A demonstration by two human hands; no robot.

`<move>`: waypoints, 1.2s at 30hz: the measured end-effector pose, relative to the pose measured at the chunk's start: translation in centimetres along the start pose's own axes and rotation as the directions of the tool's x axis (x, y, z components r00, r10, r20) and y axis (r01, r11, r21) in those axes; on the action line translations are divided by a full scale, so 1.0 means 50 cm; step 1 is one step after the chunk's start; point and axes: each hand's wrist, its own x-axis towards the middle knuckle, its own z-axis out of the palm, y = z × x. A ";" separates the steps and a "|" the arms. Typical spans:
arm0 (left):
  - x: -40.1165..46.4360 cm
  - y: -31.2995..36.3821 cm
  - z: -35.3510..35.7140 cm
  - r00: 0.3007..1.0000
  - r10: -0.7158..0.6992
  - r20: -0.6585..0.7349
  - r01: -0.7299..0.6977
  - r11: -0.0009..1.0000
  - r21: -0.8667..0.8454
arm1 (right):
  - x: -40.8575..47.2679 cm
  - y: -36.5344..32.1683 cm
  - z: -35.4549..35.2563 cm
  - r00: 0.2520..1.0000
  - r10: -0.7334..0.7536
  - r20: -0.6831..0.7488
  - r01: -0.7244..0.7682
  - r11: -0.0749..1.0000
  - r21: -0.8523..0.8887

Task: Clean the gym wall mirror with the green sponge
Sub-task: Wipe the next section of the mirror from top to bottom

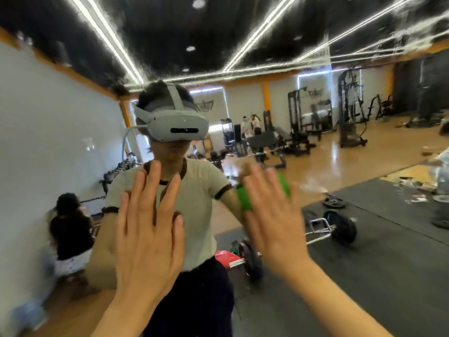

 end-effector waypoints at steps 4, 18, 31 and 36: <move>-0.003 -0.006 0.009 1.000 0.005 -0.013 -0.004 0.999 0.033 | -0.018 0.054 -0.004 0.812 0.560 -0.166 -0.549 0.828 0.111; -0.007 -0.005 0.020 0.999 0.006 -0.053 -0.005 1.000 0.027 | -0.093 0.070 -0.006 0.811 0.578 -0.091 -0.574 0.816 0.073; -0.008 -0.005 0.020 0.997 0.014 -0.076 -0.013 1.000 0.020 | -0.157 0.049 0.014 0.941 0.337 -0.024 -0.337 0.941 -0.027; -0.006 -0.005 0.021 0.996 0.017 -0.084 -0.014 0.999 0.041 | -0.101 -0.038 0.015 0.622 0.779 -0.085 -0.746 0.622 0.238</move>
